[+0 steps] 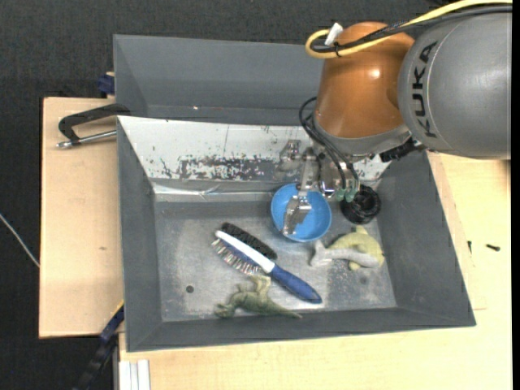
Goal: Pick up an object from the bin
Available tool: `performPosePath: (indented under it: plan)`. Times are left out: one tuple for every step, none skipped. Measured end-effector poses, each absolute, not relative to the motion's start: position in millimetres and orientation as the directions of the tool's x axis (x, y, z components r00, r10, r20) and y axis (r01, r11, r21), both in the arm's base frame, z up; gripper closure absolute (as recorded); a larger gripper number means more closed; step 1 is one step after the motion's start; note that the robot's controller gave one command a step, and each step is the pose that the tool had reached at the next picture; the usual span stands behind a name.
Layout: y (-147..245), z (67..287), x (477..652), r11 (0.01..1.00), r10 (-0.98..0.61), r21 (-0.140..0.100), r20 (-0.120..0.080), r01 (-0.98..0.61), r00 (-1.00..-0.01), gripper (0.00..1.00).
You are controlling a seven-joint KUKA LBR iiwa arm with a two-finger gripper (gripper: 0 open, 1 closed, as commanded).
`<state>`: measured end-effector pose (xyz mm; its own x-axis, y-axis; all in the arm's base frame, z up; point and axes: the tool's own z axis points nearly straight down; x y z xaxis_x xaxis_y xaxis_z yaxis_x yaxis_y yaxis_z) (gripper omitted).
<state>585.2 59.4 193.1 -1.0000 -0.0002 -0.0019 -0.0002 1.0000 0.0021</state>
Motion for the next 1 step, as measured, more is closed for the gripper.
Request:
performPosePath:
  plan:
    - [-36.2,70.6,559.0,0.996,-0.084,0.001,-0.008,-0.084,-0.996,0.00]
